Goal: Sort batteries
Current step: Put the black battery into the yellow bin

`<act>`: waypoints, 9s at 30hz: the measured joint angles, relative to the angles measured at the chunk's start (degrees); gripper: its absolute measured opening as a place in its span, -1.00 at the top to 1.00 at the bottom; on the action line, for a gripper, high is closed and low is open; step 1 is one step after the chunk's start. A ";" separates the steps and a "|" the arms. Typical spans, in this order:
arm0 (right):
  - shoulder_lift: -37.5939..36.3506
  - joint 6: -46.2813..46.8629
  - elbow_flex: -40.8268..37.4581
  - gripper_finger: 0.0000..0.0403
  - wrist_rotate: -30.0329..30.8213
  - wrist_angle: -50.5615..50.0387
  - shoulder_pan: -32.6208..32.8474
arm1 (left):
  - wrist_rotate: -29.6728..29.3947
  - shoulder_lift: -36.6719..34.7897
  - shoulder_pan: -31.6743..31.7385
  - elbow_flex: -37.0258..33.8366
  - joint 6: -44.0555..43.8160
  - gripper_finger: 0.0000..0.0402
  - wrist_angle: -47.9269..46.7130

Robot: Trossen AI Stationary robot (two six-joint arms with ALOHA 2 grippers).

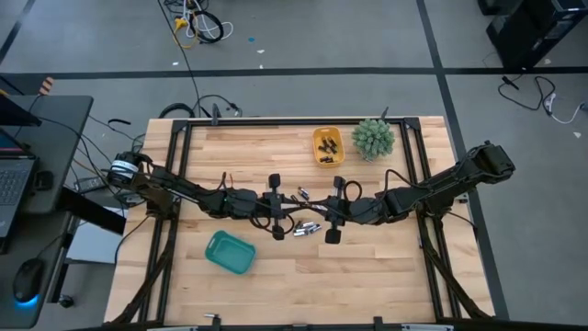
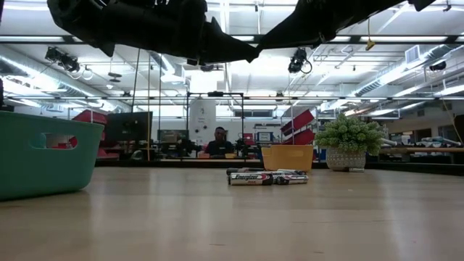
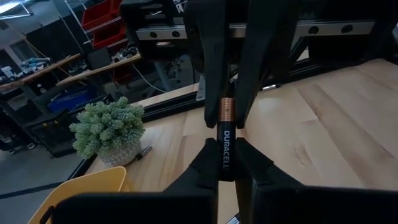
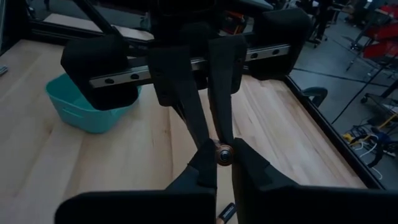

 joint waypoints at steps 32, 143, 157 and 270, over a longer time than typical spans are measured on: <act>-1.09 15.60 7.74 0.93 -16.23 -35.26 -33.82 | -15.33 0.00 0.49 -0.02 -9.09 0.04 -16.22; -0.09 6.50 -14.36 0.64 -12.84 12.31 -10.33 | 25.42 8.72 15.94 3.23 -0.34 0.92 -12.85; -0.11 -18.63 -14.32 0.51 -4.18 39.37 0.58 | 34.91 8.70 14.21 -4.47 -6.33 0.92 24.73; -0.17 20.01 -11.89 0.60 -1.85 11.26 -29.07 | -8.38 8.76 8.79 1.27 -9.29 0.29 0.38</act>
